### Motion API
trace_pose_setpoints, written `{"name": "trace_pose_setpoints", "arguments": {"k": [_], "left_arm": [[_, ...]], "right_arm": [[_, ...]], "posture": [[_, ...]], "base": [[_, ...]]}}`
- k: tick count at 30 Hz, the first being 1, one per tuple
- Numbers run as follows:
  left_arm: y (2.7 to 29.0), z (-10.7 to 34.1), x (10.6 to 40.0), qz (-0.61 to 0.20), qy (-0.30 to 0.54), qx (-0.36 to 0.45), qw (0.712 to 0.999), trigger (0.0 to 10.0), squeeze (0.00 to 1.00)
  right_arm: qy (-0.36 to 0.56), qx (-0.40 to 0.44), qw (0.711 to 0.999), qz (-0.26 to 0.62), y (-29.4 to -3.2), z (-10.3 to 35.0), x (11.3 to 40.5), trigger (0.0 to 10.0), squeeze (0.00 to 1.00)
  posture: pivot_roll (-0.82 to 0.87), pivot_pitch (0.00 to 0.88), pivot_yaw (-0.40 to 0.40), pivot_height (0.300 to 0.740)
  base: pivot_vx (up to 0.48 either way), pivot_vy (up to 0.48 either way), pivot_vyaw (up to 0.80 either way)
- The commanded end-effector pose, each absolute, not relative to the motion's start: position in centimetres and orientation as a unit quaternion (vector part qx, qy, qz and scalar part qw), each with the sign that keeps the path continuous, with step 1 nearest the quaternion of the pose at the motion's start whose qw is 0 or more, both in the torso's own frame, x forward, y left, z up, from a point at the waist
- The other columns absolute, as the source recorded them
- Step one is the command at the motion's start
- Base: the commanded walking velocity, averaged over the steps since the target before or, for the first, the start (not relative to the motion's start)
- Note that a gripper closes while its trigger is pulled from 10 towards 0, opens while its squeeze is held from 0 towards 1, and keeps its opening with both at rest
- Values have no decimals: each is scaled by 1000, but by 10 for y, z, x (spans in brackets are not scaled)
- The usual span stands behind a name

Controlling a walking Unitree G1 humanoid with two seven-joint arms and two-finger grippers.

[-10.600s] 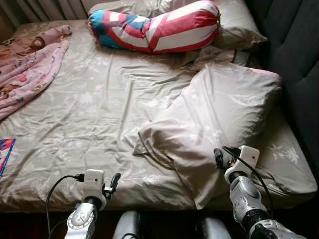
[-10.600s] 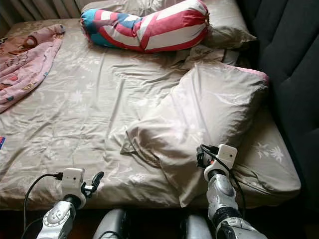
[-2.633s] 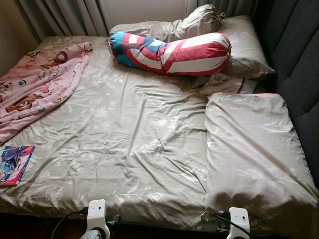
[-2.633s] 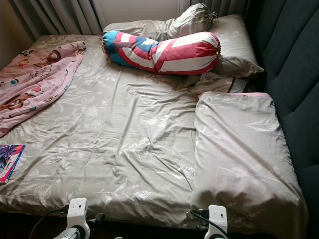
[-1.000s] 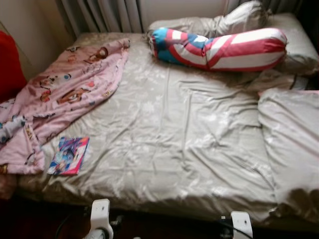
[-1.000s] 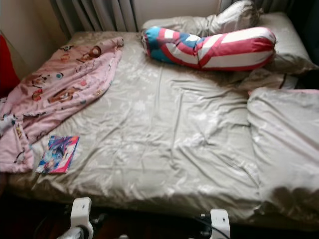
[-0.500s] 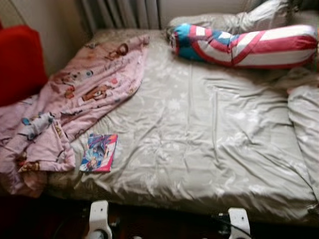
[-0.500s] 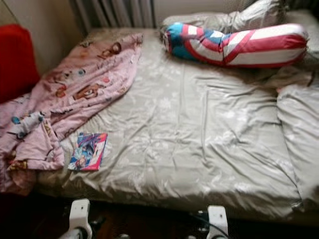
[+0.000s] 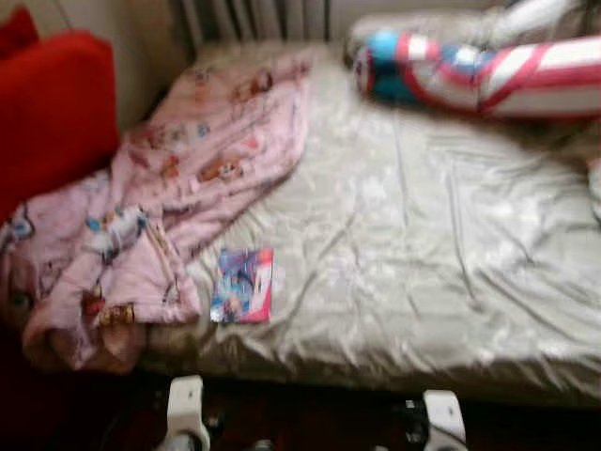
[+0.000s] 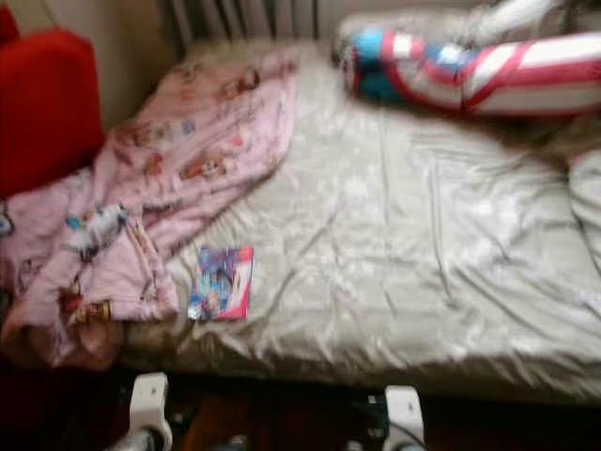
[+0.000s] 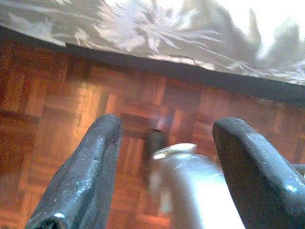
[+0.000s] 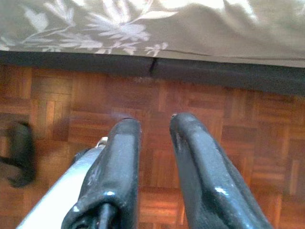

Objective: Clean up the room

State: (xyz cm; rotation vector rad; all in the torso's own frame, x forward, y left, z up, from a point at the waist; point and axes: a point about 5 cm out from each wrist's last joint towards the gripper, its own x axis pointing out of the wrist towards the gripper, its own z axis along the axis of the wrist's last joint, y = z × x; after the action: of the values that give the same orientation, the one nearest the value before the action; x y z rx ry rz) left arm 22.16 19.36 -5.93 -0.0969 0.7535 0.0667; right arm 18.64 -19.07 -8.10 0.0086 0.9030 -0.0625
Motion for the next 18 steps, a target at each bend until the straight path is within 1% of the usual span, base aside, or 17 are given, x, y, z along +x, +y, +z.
{"name": "trace_pose_setpoints", "arguments": {"k": [1, 18], "left_arm": [[202, -68, 206, 42, 393, -37, 918, 10000, 0], [202, -68, 205, 40, 394, -36, 918, 10000, 0]], "right_arm": [[450, 12, 893, -19, -181, -86, 179, 10000, 0], [452, 9, 892, -18, -182, -87, 177, 10000, 0]], "posture": [[-1, 219, 36, 740], [-1, 221, 34, 740]], "base": [[0, 476, 0], [0, 474, 0]]}}
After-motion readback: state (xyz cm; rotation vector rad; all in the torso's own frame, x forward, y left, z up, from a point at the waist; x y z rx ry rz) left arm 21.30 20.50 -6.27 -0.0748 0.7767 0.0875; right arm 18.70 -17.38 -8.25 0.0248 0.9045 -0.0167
